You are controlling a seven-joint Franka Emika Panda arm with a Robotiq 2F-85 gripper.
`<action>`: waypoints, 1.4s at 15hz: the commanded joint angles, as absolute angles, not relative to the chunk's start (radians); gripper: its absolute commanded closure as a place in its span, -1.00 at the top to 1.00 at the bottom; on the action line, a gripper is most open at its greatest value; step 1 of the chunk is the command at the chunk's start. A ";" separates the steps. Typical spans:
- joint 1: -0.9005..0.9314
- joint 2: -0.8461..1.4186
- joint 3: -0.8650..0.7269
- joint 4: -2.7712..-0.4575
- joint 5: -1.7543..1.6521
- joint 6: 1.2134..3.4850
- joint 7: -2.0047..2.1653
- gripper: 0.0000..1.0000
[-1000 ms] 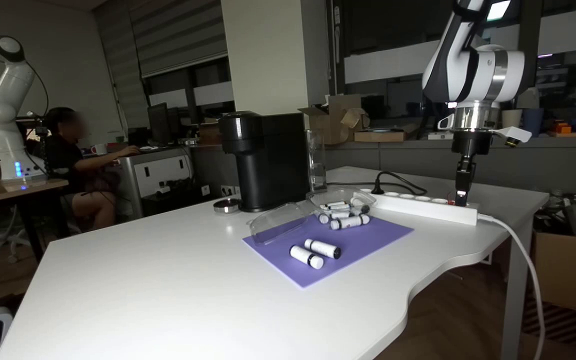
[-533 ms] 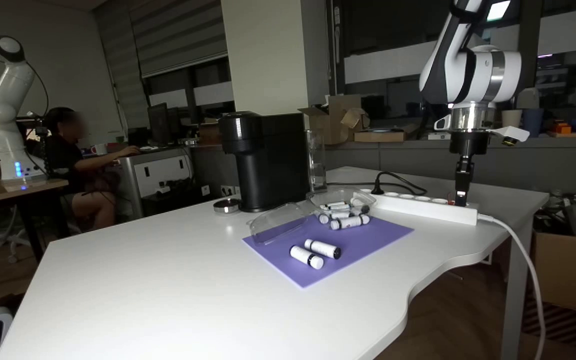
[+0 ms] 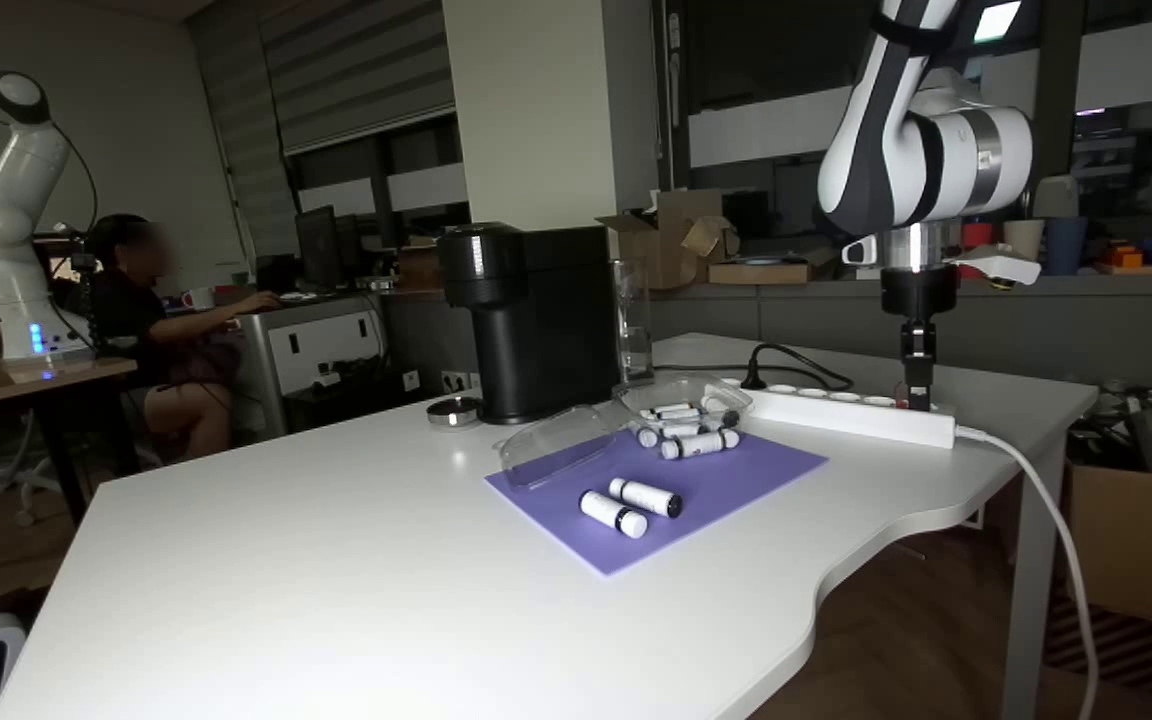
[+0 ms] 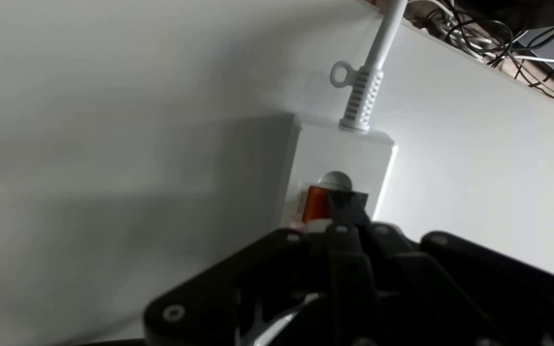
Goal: Turn off the adapter
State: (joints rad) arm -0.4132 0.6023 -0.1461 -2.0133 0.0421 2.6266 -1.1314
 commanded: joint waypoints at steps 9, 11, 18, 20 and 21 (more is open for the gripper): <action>-0.327 0.414 -0.239 -1.976 -0.077 2.393 -0.731 -1.00; -0.322 0.363 -0.243 -1.950 -0.114 2.293 -0.699 -0.48; -0.342 0.295 -0.235 -1.883 -0.072 2.045 -0.549 0.35; -0.354 0.285 -0.229 -1.880 -0.035 2.036 -0.544 0.62; -0.361 0.278 -0.227 -1.885 -0.013 2.053 -0.549 0.74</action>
State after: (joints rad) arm -0.3434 0.2987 -0.2339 -1.8978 -0.0573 2.0686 -0.5853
